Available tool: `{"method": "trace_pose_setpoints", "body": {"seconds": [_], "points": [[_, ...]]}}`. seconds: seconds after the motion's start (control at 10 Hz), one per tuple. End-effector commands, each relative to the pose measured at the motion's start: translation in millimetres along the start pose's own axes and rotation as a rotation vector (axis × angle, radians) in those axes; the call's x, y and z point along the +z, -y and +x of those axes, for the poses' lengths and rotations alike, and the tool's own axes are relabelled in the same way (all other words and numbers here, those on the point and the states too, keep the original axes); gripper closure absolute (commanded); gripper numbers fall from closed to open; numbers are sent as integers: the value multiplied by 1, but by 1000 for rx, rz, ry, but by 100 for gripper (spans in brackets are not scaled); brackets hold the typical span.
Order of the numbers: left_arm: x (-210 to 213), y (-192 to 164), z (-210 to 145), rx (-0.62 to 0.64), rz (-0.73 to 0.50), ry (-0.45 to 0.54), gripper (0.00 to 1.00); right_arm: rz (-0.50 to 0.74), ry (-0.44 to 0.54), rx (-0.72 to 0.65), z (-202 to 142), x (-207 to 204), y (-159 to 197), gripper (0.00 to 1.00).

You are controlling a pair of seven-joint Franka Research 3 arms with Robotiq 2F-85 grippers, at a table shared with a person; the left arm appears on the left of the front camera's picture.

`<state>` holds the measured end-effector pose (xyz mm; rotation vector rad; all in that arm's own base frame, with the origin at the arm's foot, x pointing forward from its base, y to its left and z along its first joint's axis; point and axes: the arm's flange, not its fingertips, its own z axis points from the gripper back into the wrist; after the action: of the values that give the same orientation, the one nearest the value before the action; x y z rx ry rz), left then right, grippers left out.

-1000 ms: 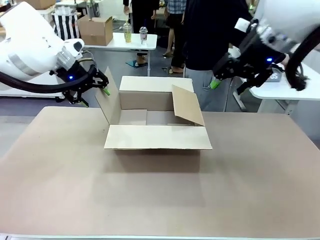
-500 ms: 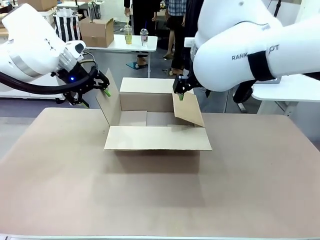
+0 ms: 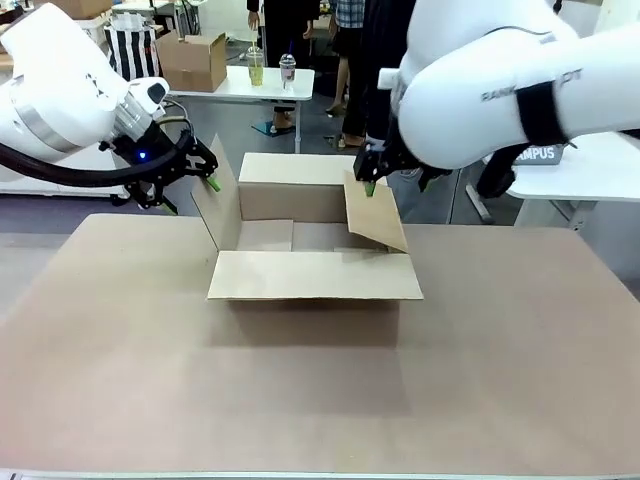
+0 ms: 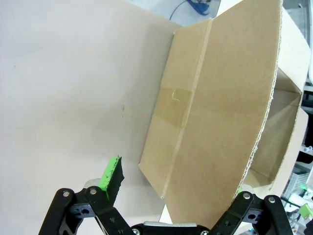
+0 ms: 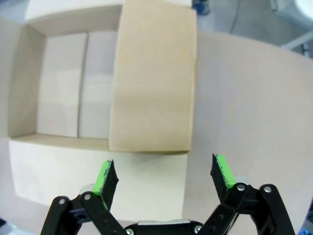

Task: Pack the gift set into the box.
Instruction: Place both hands on the side flaps of the Package Box and spread them outward.

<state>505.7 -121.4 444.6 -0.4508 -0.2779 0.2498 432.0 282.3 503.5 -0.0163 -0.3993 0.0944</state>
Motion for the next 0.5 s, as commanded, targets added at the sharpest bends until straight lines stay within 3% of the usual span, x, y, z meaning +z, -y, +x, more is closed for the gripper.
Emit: {"method": "trace_pose_setpoints", "body": {"seconds": [0.0,0.3,0.4], "points": [[1,-1,0,3,11,11,0,-108,-75,102,46,-34,-54,0],[1,-1,0,3,11,11,0,-184,-143,170,90,-83,-87,0],[1,-1,0,3,11,11,0,-280,-175,161,93,-104,-91,0]]}}
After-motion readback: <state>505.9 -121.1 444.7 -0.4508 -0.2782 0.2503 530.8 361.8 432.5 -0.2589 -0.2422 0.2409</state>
